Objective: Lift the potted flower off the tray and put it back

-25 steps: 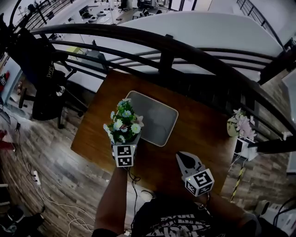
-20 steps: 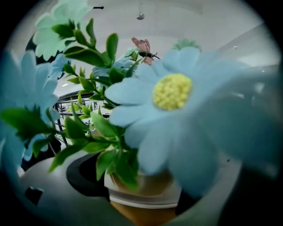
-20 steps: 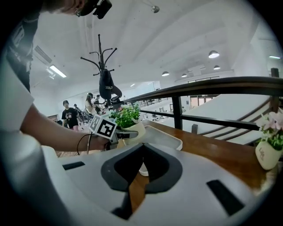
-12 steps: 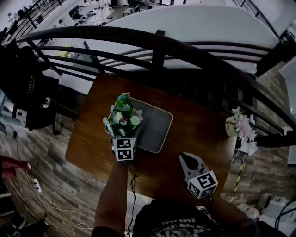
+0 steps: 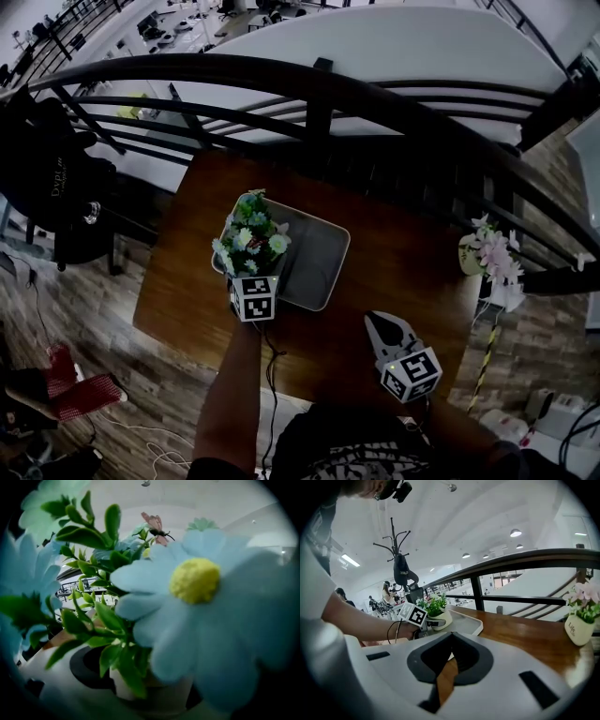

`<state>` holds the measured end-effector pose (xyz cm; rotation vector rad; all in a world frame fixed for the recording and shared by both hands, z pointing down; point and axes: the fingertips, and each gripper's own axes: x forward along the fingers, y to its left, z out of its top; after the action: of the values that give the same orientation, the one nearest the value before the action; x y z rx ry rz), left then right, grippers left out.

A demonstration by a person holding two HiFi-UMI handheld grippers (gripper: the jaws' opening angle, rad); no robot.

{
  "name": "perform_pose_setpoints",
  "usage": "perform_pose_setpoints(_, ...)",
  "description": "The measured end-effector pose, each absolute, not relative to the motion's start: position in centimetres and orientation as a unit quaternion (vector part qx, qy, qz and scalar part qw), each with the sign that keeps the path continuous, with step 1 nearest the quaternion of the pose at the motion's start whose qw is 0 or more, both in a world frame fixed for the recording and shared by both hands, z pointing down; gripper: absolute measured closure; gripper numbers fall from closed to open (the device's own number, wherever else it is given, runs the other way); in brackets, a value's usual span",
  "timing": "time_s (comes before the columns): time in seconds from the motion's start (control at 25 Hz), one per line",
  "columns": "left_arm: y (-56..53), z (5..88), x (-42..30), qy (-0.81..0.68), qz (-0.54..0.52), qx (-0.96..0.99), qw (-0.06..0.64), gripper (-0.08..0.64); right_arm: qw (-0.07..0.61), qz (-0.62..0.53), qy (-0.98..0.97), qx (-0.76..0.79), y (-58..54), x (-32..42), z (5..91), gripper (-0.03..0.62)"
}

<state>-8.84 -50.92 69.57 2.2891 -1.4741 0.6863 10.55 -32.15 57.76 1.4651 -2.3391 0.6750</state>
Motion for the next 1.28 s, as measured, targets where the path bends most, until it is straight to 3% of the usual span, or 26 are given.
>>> perform_pose_setpoints(0.32,-48.7,68.0,-9.7,-0.528,0.227,0.802,0.161,0.081,0.146,0.229,-0.821,0.502,-31.9,9.4,57.0,0.594)
perform_pose_setpoints(0.6,-42.5,65.7,-12.7,-0.565,0.170,0.771,0.241,0.083,0.136,0.214,-0.834,0.490,-31.4,7.2,55.1,0.594)
perform_pose_setpoints(0.72,-38.9,63.2,-13.4,-0.577,0.147,0.765,0.244,0.096,0.130,0.205,-0.840,0.485,-31.0,6.3,54.0,0.594)
perform_pose_setpoints(0.76,-37.8,61.9,-13.5,-0.582,0.137,0.765,0.237,0.160,0.129,0.201,-0.843,0.483,-31.0,6.0,53.6,0.594)
perform_pose_setpoints(0.84,-36.1,58.7,-14.0,-0.598,0.103,0.764,0.220,0.408,0.123,0.193,-0.848,0.478,-31.0,5.3,52.5,0.594)
perform_pose_setpoints(0.92,-34.7,55.6,-14.3,-0.608,0.063,0.764,0.208,0.533,0.115,0.182,-0.855,0.472,-31.0,4.5,51.3,0.594)
perform_pose_setpoints(1.28,-29.7,48.5,-14.7,-0.632,0.012,0.755,0.178,0.552,0.083,0.173,-0.875,0.445,-28.7,2.7,47.7,0.594)
